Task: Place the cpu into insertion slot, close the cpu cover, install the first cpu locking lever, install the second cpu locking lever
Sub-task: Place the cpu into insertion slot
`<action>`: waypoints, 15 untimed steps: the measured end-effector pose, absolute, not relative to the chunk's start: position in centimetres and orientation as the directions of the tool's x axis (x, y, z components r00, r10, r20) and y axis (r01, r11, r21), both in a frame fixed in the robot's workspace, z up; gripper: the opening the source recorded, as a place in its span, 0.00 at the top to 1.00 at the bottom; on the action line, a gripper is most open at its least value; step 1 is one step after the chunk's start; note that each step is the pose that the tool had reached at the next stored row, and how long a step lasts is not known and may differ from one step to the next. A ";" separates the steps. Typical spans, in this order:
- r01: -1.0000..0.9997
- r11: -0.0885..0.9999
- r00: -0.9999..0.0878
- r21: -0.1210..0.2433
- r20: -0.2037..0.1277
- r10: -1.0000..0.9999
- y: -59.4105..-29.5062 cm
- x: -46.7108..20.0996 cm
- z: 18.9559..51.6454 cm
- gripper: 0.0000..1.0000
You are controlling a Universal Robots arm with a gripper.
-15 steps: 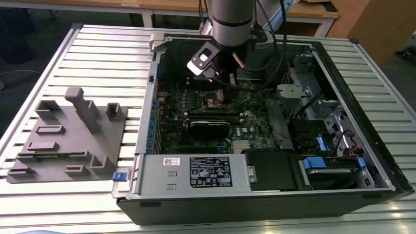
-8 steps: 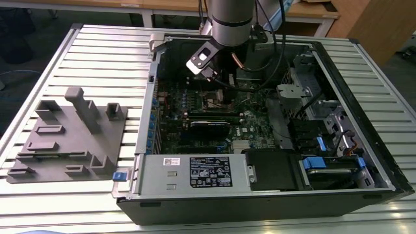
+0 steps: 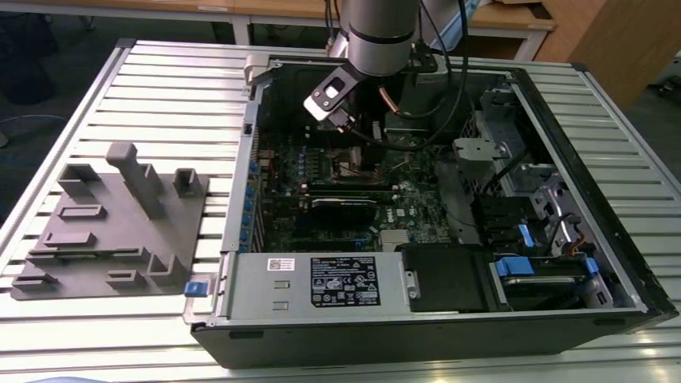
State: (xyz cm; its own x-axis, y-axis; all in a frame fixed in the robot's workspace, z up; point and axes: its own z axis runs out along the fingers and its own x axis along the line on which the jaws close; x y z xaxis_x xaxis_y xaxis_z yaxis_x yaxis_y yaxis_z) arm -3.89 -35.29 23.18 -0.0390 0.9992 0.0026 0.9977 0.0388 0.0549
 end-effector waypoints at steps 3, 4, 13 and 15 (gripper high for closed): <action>0.998 0.038 -0.038 0.055 0.003 0.999 -35.0 -3.9 23.2 0.46; 0.998 0.038 -0.038 0.055 0.003 0.999 -34.9 -4.0 23.2 0.46; 0.998 0.018 -0.018 0.055 0.003 1.000 -34.3 -4.7 22.3 0.46; 0.998 0.011 -0.012 0.055 0.003 1.000 -34.2 -4.8 22.1 0.46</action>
